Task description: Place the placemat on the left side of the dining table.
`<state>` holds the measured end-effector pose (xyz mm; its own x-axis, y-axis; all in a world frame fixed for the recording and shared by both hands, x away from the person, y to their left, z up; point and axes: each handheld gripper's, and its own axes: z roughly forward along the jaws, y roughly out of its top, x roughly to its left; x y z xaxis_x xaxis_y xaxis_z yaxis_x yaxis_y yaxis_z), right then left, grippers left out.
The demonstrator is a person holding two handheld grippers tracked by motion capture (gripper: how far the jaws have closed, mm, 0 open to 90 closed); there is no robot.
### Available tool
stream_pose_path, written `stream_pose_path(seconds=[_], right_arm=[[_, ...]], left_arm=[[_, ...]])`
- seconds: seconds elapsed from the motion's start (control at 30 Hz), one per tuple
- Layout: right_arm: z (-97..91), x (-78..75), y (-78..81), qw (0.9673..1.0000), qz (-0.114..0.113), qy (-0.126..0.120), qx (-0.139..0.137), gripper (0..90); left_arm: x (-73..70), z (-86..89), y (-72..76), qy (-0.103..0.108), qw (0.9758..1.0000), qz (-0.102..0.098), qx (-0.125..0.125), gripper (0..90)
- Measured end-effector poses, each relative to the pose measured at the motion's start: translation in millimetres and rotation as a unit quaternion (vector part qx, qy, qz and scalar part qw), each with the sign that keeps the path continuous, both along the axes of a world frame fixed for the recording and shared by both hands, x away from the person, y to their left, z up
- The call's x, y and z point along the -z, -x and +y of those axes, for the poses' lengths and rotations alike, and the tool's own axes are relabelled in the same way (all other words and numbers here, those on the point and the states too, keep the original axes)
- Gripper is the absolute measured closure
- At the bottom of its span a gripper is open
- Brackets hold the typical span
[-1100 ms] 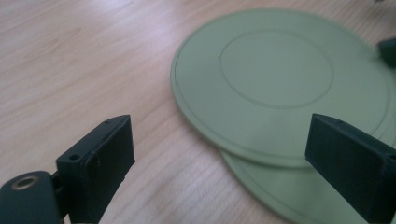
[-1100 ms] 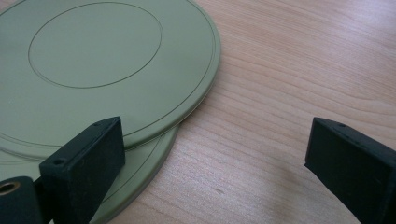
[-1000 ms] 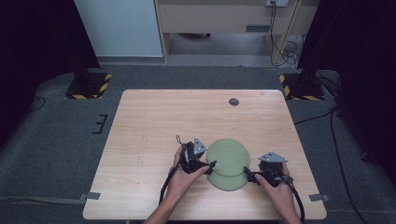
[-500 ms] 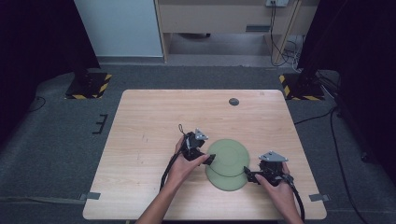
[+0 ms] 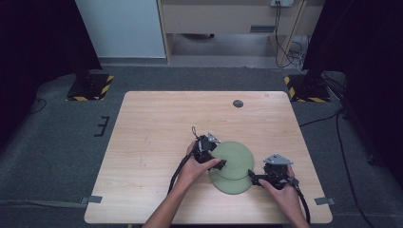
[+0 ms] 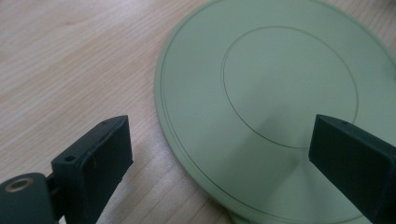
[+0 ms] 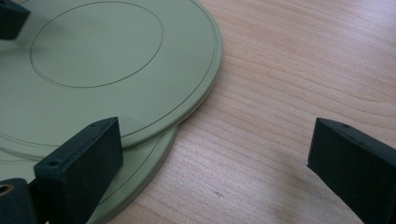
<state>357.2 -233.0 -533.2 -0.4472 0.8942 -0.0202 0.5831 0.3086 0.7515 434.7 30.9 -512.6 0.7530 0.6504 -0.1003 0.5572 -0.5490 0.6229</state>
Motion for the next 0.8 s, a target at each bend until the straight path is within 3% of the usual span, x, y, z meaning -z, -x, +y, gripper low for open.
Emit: stream_pose_path(seconds=[0.03,0.23,0.5,0.73,0.8], right_arm=[[0.3,-0.1,0.4,1.0000,0.000,0.000,0.001,3.5],[-0.2,0.2,-0.3,1.0000,0.001,-0.002,0.000,3.4],[-0.1,0.2,0.0,1.0000,0.000,-0.001,0.000,3.5],[0.0,0.3,0.0,1.0000,0.000,-0.001,0.000,3.5],[0.0,0.4,0.0,1.0000,-0.001,0.001,-0.001,3.5]], left_arm=[[4.0,-1.4,-0.7,-0.006,0.9999,0.011,0.001,5.1],[8.7,1.8,-5.5,0.021,0.9991,0.036,-0.004,3.0],[8.1,-4.1,-2.7,0.025,0.9991,0.034,0.005,7.2],[7.5,-6.7,-2.4,0.021,0.9992,0.035,-0.001,7.2],[5.2,-5.8,-3.1,0.026,0.9988,0.035,-0.020,11.4]])
